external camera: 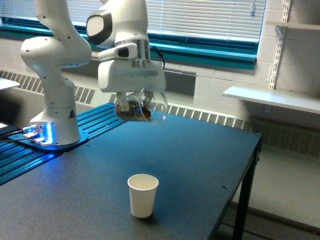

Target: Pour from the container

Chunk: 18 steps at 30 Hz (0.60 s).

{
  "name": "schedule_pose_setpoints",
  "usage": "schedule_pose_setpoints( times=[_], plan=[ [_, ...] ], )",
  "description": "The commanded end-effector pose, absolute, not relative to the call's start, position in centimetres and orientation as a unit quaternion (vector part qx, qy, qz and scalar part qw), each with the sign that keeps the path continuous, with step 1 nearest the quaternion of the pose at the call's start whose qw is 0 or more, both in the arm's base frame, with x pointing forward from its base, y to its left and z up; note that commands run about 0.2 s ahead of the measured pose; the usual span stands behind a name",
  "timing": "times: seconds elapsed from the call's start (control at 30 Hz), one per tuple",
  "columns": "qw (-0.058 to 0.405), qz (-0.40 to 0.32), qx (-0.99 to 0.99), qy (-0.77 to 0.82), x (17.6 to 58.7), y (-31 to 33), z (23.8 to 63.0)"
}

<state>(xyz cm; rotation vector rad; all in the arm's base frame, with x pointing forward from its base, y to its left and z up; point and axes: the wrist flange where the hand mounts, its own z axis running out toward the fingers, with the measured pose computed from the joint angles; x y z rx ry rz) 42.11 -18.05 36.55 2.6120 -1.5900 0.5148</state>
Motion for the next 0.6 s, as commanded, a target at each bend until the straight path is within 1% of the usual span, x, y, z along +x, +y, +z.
schedule_pose_setpoints(
  times=[0.03, 0.6],
  plan=[
    [0.016, 0.157, 0.833, -0.53, 41.6, -18.8, 35.4],
    [0.019, 0.118, 0.835, -0.537, 40.6, -18.9, 32.0]
  ],
)
